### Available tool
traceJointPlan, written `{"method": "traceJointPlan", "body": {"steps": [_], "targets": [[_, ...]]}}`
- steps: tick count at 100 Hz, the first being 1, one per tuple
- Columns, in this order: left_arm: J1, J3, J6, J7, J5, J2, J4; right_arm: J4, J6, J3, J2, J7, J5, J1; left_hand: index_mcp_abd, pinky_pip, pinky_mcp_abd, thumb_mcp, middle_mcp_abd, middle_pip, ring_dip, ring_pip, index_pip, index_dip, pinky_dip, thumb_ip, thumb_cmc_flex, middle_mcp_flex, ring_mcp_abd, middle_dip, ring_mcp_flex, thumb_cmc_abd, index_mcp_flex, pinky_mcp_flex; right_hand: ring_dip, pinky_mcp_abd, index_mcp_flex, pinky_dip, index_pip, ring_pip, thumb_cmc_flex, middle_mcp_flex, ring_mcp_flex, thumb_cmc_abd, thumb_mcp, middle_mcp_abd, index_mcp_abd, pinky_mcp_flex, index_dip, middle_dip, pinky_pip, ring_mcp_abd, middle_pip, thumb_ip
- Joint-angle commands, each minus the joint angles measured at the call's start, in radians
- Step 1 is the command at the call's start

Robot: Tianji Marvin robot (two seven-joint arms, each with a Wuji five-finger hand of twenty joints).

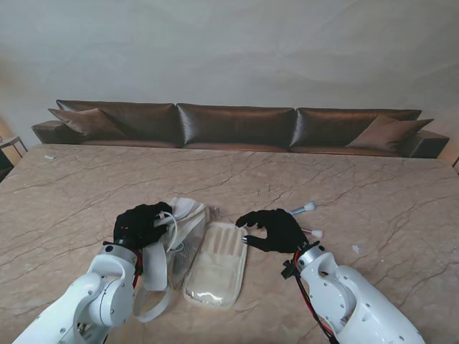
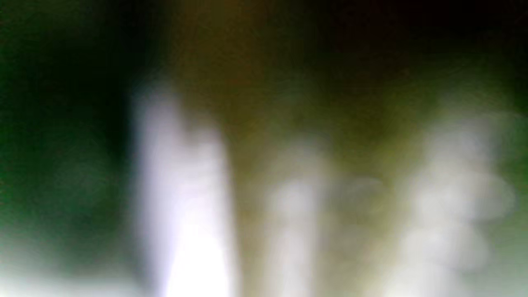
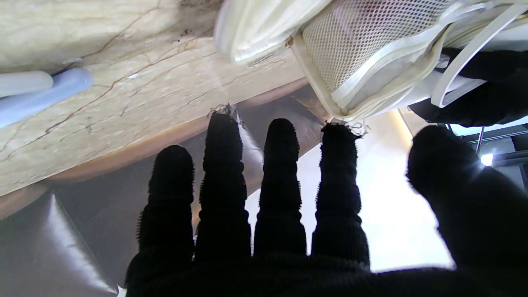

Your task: Pack the cosmetics bag

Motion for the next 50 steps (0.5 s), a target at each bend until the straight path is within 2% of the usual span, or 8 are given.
{"method": "traceJointPlan", "body": {"steps": [1,6,38,50], "targets": [[-0.025,-0.007,0.002,-0.002,-0.004,-0.004,0.001,-0.007,0.007,0.007,0.000,0.008,-0.003,0.005,-0.128,-0.002,0.014,0.173,-0.160,0.057,0.022,0.070,0.461,0.107,-0.013,0.059,0.168,-0.005,-0.109,0.036,0.049,0.152,0.170,0.011,-0.005,-0.005,-0.004,-0.014,0.000,-0.004,-0.017,0.018,0.022,0.000,0.011,-0.020,-0.015,0.001,-0.001,0.000,-0.001,-0.038,-0.008,-0.011],[-0.039,-0.004,0.001,0.004,-0.015,-0.006,0.013,-0.010,0.011,0.012,0.001,0.019,-0.001,0.006,-0.125,-0.009,0.027,0.170,-0.156,0.057,0.028,0.067,0.461,0.110,-0.012,0.059,0.173,-0.005,-0.102,0.040,0.048,0.153,0.173,0.010,-0.006,-0.004,-0.004,-0.015,0.000,-0.005,-0.015,0.016,0.022,0.000,0.011,-0.020,-0.013,0.001,-0.001,-0.001,-0.002,-0.040,-0.009,-0.011],[-0.109,0.012,-0.052,-0.050,-0.011,0.005,0.065,-0.050,0.046,0.069,0.016,0.083,-0.022,-0.006,-0.136,-0.031,0.032,0.144,-0.164,0.054,0.047,0.050,0.457,0.123,-0.008,0.060,0.180,-0.011,-0.098,0.052,0.046,0.170,0.165,0.006,-0.016,-0.007,-0.004,-0.019,-0.001,-0.019,-0.010,0.010,0.026,-0.007,0.014,-0.018,-0.011,0.007,-0.001,-0.005,-0.002,-0.045,-0.015,-0.012],[-0.125,0.027,-0.082,-0.065,-0.011,0.009,0.085,-0.078,0.067,0.096,0.023,0.108,-0.049,-0.013,-0.145,-0.043,0.031,0.133,-0.173,0.052,0.052,0.036,0.458,0.129,-0.008,0.058,0.180,-0.017,-0.097,0.055,0.043,0.176,0.157,0.001,-0.051,-0.014,0.005,-0.038,0.001,-0.058,-0.009,0.019,0.055,-0.012,0.018,-0.016,-0.010,0.031,0.000,-0.016,-0.010,-0.057,-0.026,-0.014]]}}
